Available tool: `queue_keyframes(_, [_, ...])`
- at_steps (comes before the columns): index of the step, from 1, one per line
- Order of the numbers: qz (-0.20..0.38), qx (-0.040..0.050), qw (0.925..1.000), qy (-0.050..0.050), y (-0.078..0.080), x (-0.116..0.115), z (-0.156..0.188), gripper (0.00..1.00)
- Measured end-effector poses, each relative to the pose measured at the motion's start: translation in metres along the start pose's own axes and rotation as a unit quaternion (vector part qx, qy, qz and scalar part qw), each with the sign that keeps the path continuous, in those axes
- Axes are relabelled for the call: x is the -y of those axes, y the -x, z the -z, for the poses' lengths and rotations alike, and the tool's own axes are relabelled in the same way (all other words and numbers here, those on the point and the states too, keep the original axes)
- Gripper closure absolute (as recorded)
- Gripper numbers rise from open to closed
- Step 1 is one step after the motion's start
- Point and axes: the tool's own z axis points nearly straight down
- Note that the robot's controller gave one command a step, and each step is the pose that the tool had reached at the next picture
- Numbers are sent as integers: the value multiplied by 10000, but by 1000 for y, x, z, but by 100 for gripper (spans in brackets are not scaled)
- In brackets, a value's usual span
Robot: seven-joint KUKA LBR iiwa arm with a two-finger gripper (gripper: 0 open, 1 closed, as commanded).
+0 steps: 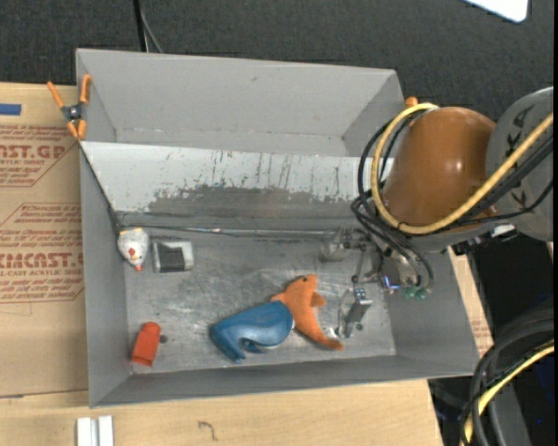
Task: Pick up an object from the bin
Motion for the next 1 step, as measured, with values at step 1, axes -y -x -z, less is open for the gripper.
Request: queue_keyframes(1, [1,0,10000,0,0,0,0,0])
